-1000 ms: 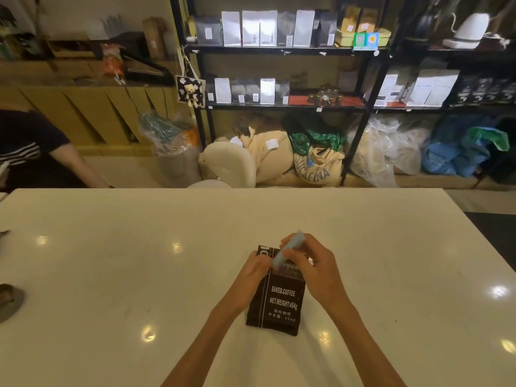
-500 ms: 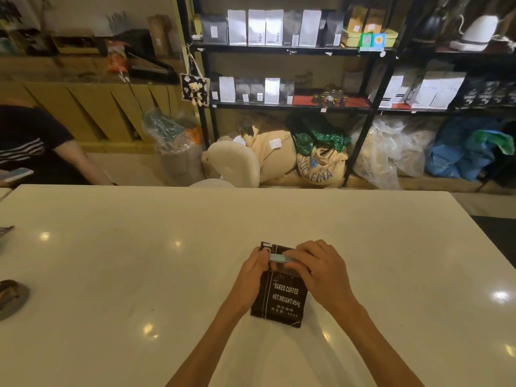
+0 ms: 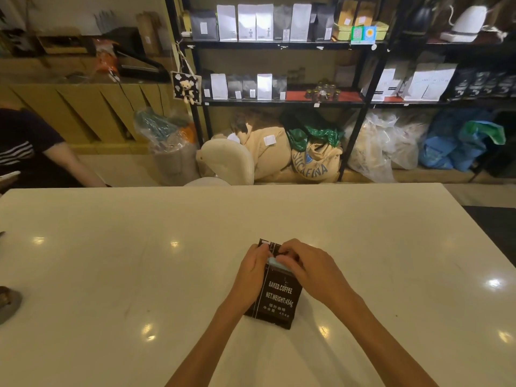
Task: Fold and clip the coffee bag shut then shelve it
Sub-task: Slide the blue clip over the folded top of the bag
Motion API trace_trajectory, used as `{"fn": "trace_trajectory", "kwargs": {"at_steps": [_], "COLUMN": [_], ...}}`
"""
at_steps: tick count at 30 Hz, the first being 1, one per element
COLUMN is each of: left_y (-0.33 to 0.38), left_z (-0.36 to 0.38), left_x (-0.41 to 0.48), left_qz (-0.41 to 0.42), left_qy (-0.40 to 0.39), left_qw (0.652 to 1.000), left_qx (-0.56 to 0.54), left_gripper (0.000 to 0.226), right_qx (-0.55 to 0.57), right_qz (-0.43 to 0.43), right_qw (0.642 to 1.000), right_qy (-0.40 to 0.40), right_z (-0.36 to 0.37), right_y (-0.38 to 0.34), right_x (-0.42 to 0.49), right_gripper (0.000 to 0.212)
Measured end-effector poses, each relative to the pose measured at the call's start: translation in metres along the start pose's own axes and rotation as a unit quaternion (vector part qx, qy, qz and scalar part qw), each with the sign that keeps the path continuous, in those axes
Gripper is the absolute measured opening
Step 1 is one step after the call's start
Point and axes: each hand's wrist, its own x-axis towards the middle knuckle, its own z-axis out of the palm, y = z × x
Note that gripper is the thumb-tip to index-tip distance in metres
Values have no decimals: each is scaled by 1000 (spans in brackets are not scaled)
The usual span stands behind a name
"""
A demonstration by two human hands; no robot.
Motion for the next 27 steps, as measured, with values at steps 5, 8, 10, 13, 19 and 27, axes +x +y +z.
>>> {"fn": "trace_trajectory", "kwargs": {"at_steps": [5,8,10,13,19,27], "left_y": [-3,-6,-8,-13,-14,-23], "left_z": [-5,-8,-11,-12,-12,-16], "left_x": [4,4,5,6,6,1], "left_qz": [-13,-20,-32,-29,-45,21], "left_qy": [10,15,17,34,44,23], "left_qw": [1000,1000,999,999,998,996], "left_qx": [14,-5,-15,-15,-21,-79], "left_gripper": [34,37,41,41,34,50], "right_qx": [-19,67,119,77,153,188], "right_qz": [-63,-74,-58,-44,66,181], "right_qw": [998,992,988,996,984,961], "right_qy": [1,81,84,-10,-54,87], "right_z": [9,12,13,9,-12,-72], "right_y": [15,15,11,11,39,98], "right_x": [-5,-11,-11,-14,-38,-52], "right_gripper": [31,38,45,35,11,17]}}
